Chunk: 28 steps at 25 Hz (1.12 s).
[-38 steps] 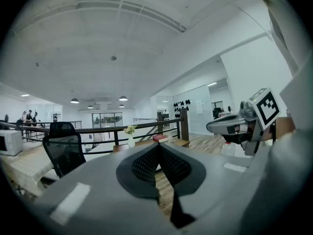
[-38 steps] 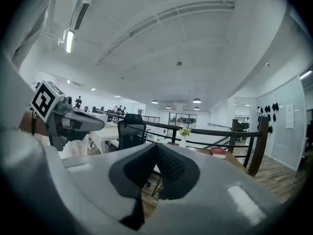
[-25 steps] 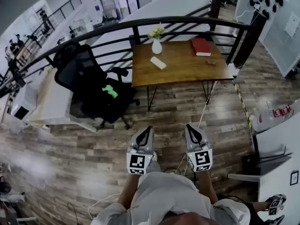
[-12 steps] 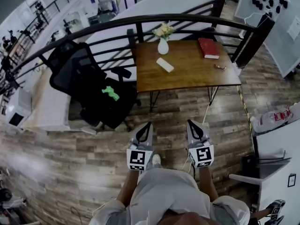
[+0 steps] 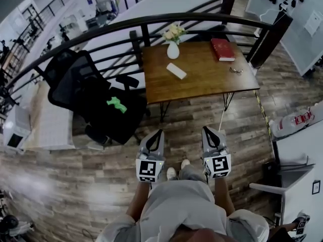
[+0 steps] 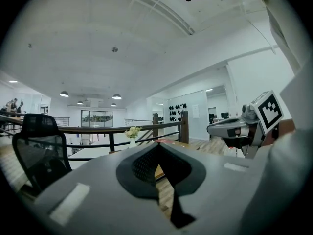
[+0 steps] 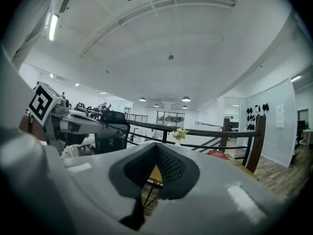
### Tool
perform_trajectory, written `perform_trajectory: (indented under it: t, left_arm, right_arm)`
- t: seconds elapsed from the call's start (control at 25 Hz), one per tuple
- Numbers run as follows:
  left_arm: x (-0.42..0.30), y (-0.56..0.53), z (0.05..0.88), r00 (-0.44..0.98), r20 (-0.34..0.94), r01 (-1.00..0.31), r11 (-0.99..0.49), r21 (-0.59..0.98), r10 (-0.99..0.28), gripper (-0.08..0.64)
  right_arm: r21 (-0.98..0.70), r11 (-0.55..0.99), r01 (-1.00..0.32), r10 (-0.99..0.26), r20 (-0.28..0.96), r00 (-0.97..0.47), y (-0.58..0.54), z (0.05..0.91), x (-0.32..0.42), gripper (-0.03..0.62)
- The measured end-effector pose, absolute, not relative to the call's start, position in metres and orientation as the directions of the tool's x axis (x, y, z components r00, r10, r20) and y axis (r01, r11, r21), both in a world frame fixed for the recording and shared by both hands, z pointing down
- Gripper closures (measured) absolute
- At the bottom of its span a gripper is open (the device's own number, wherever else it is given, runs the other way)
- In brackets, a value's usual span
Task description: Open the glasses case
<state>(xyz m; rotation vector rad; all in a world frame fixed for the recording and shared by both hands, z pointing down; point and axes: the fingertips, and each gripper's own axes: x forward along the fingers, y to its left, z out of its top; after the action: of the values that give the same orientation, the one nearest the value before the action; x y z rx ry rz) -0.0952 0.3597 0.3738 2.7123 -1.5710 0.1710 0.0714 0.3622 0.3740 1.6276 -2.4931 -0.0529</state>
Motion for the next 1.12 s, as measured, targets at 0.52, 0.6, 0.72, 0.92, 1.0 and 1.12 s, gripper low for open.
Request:
perform_trajectory:
  t: [0.52, 0.6, 0.72, 0.92, 1.0, 1.12]
  left_arm:
    - [-0.085, 0.283, 0.382, 0.466, 0.112, -0.879, -0.473, -0.052, -0.878, 0.54]
    - [-0.082, 0.266, 0.382, 0.457, 0.112, -0.884, -0.465, -0.055, -0.882, 0.54]
    - [-0.08, 0.241, 0.379, 0.443, 0.111, -0.891, -0.451, -0.059, -0.89, 0.54]
    - [-0.075, 0.209, 0.374, 0.422, 0.117, -0.9, -0.431, -0.069, -0.899, 0.54]
    - [-0.072, 0.198, 0.374, 0.413, 0.123, -0.903, -0.424, -0.071, -0.902, 0.54]
    - [-0.066, 0.184, 0.374, 0.4, 0.131, -0.908, -0.412, -0.077, -0.907, 0.54]
  right_arm:
    - [0.136, 0.436, -0.89, -0.899, 0.103, -0.425, 0.281, 0.371, 0.078, 0.589]
    - [0.128, 0.447, -0.885, -0.894, 0.103, -0.436, 0.264, 0.373, 0.08, 0.589]
    - [0.122, 0.462, -0.879, -0.887, 0.097, -0.452, 0.237, 0.373, 0.082, 0.589]
    - [0.109, 0.487, -0.866, -0.873, 0.095, -0.479, 0.199, 0.371, 0.086, 0.589]
    - [0.104, 0.501, -0.859, -0.865, 0.096, -0.492, 0.187, 0.37, 0.088, 0.589]
    - [0.098, 0.518, -0.85, -0.854, 0.102, -0.509, 0.171, 0.371, 0.092, 0.589]
